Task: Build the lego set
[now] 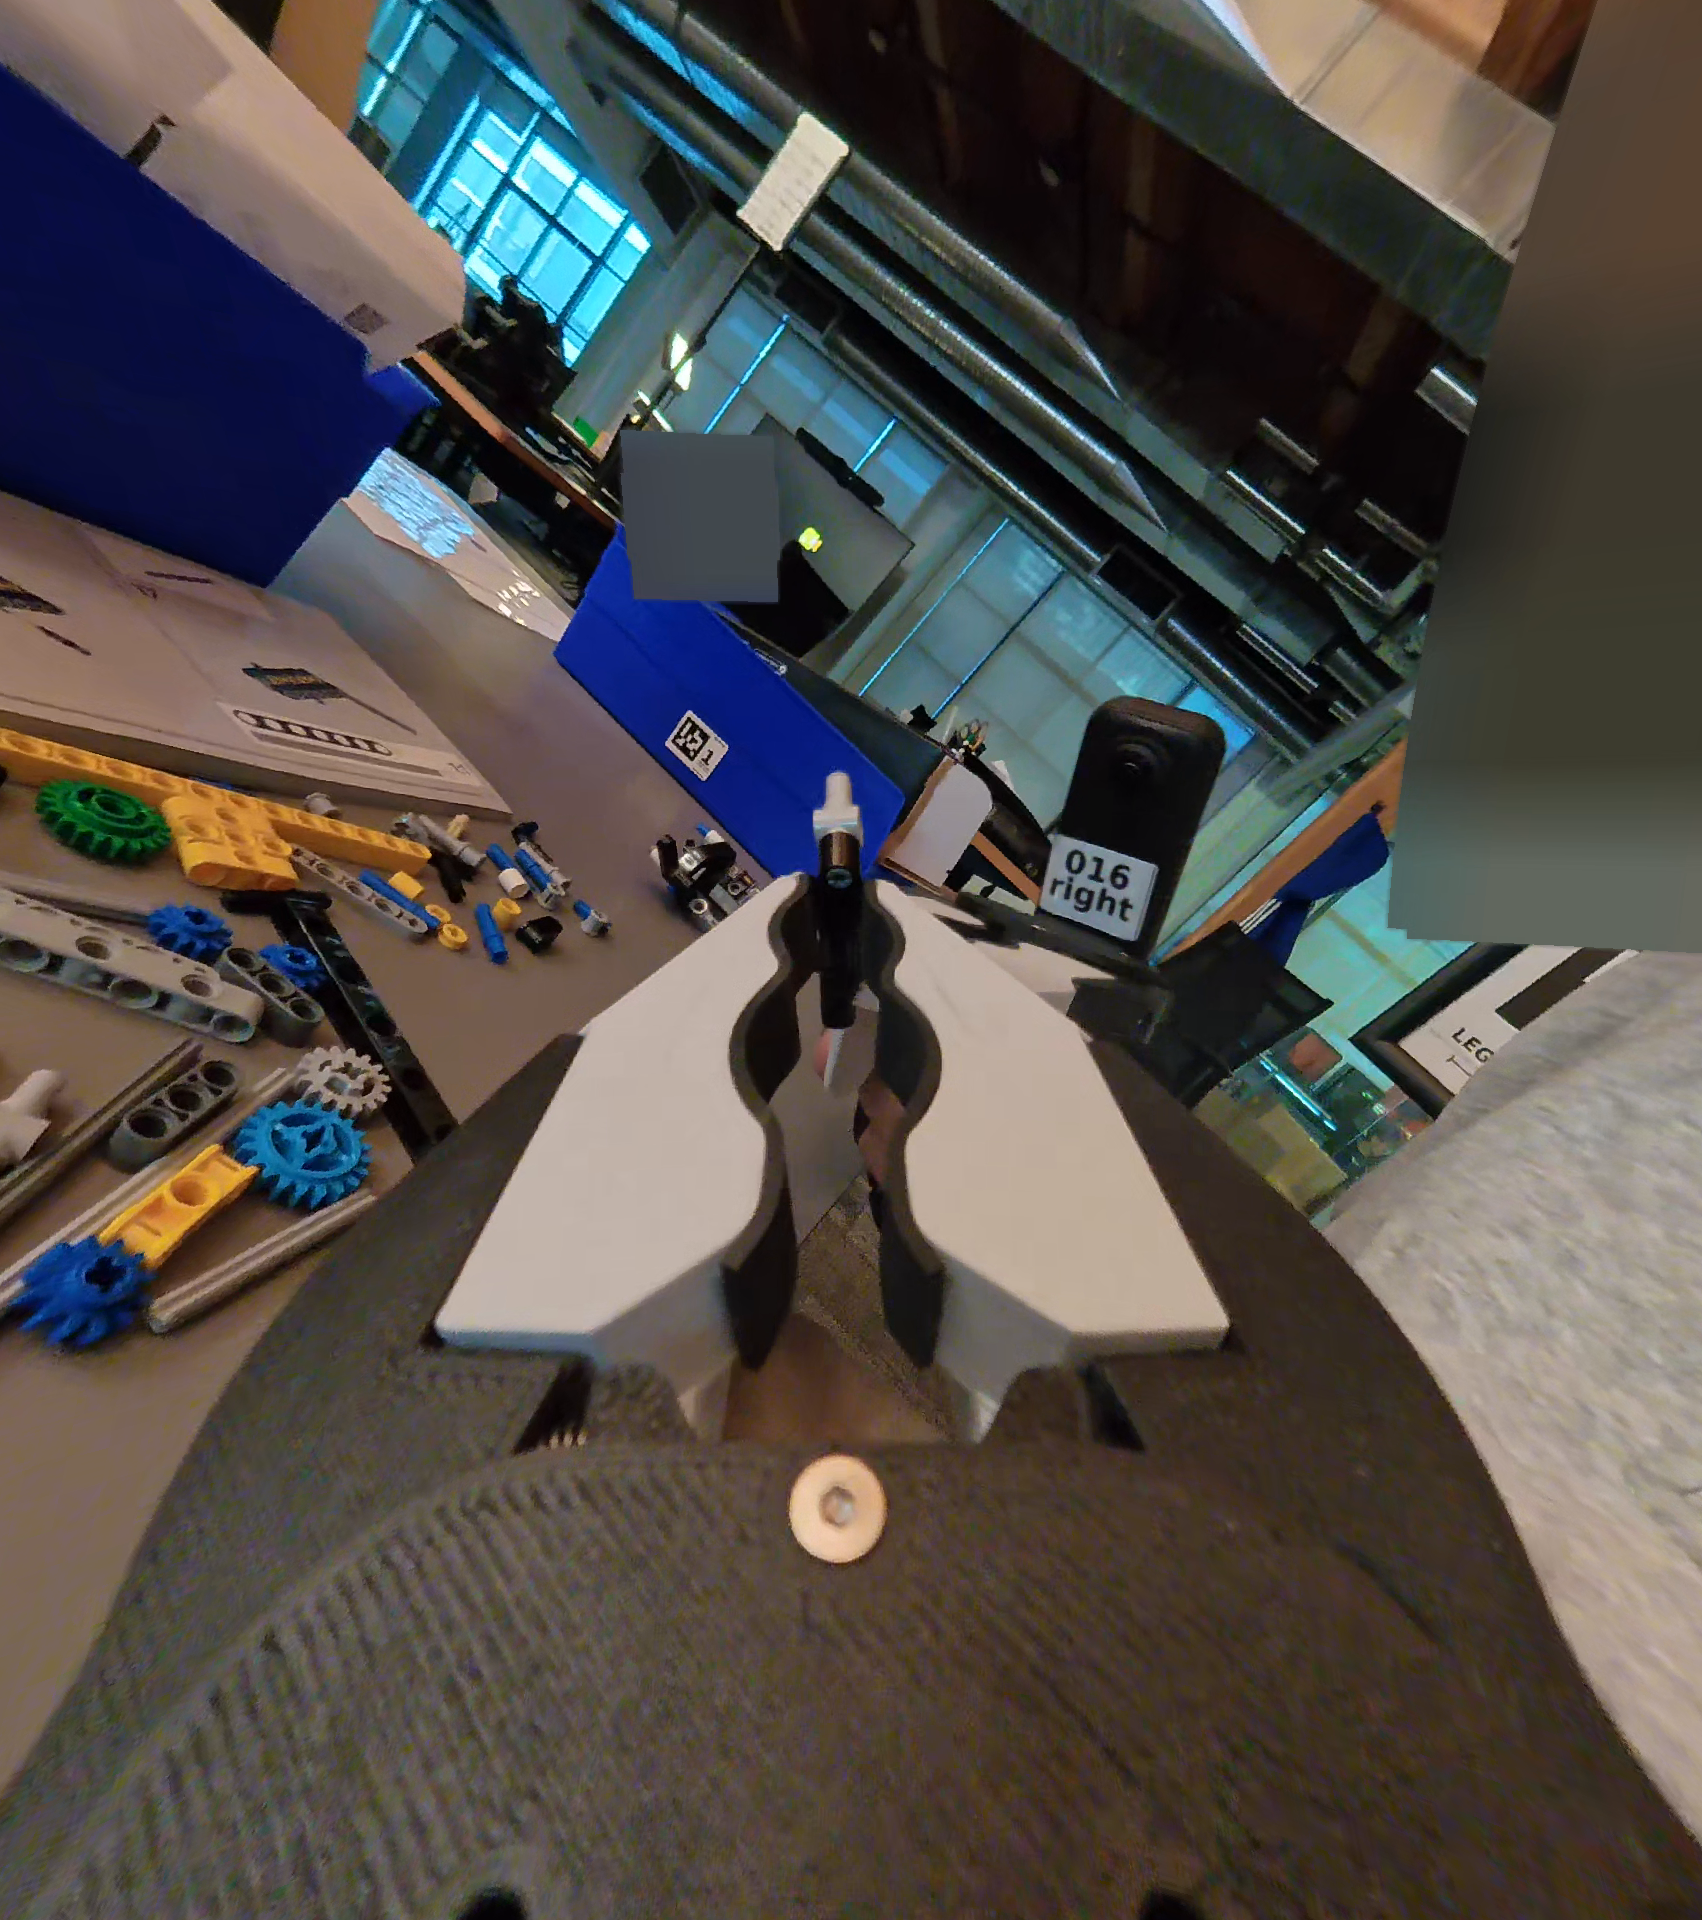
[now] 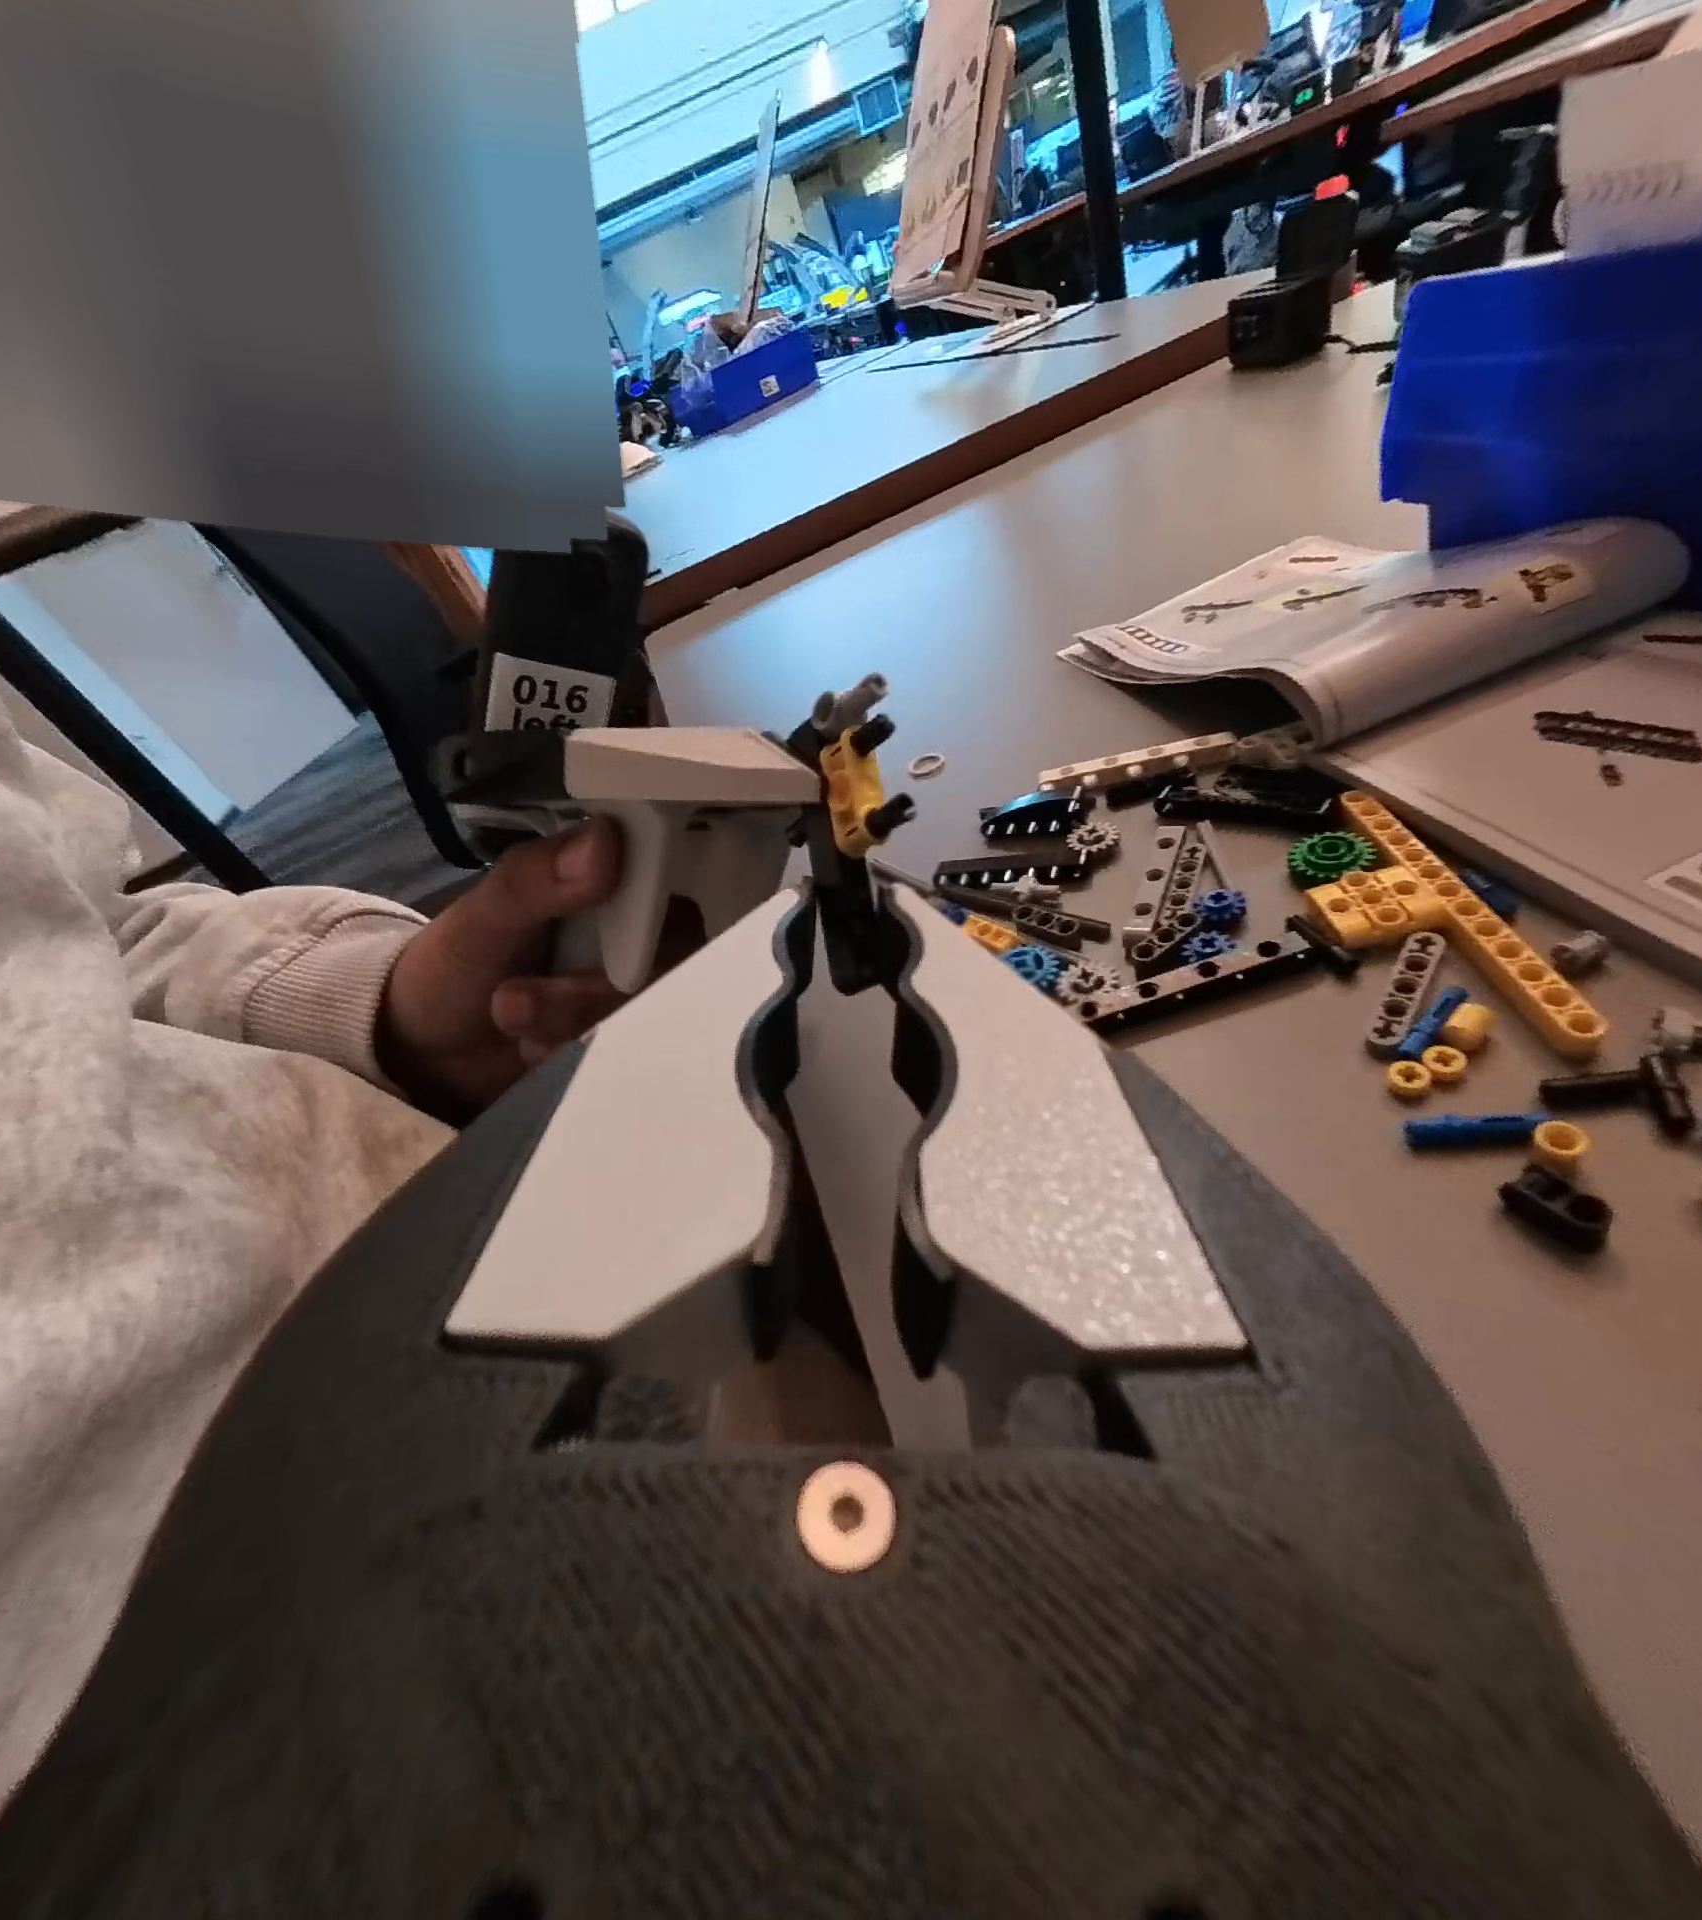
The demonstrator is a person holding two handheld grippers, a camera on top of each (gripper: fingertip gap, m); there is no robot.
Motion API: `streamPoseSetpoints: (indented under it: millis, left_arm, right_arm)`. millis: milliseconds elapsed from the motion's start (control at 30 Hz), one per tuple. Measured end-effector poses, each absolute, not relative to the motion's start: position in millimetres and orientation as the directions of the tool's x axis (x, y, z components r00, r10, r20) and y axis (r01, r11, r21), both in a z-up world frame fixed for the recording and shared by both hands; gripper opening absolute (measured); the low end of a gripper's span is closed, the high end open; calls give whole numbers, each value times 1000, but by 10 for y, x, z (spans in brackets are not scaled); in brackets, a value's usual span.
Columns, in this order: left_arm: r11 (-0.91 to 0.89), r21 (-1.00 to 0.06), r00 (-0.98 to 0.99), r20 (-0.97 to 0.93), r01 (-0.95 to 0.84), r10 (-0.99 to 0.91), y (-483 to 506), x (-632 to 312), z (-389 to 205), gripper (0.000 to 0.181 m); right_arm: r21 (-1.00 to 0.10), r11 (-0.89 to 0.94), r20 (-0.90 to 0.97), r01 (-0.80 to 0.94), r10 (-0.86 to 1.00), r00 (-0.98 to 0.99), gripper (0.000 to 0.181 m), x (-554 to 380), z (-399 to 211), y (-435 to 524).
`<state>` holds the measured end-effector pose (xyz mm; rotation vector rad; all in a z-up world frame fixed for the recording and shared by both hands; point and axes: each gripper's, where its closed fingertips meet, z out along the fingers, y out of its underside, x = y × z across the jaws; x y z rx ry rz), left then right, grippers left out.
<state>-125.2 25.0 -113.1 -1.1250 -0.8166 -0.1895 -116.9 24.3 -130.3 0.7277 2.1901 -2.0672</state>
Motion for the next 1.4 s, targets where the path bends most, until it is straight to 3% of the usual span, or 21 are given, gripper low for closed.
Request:
streamPoseSetpoints:
  millis: [267,433,567,700,1200,1400]
  left_arm:
    - [316,-749,672,662,582,331,195,-1253,-1342,20]
    - [240,-835,681,544,495,490,-78,-1319,-1359,17]
    - [87,-916,661,345,391,666,-346,-1449,-1455,14]
    - [-33,-912,678,279,408,680,-376,-1434,-1594,2]
    - [-13,-895,664,321,445,675,-388,-1465,-1720,1]
    - [47,-907,665,342,419,664,-432,-1515,-1663,0]
  right_arm:
    - [-923,-7,-366,385,328,-871,9,-1242,-1307,315]
    - [-905,33,-362,424,461,-810,8,-1430,-1430,611]
    - [-807,136,-398,575,593,-700,8,-1518,-1833,936]
    - [-726,144,-455,672,632,-627,9,-1491,-1978,1091]
    - [-747,180,-368,640,689,-624,19,-1585,-2057,1252]
    - [-853,105,-318,512,673,-667,24,-1694,-1769,1301]
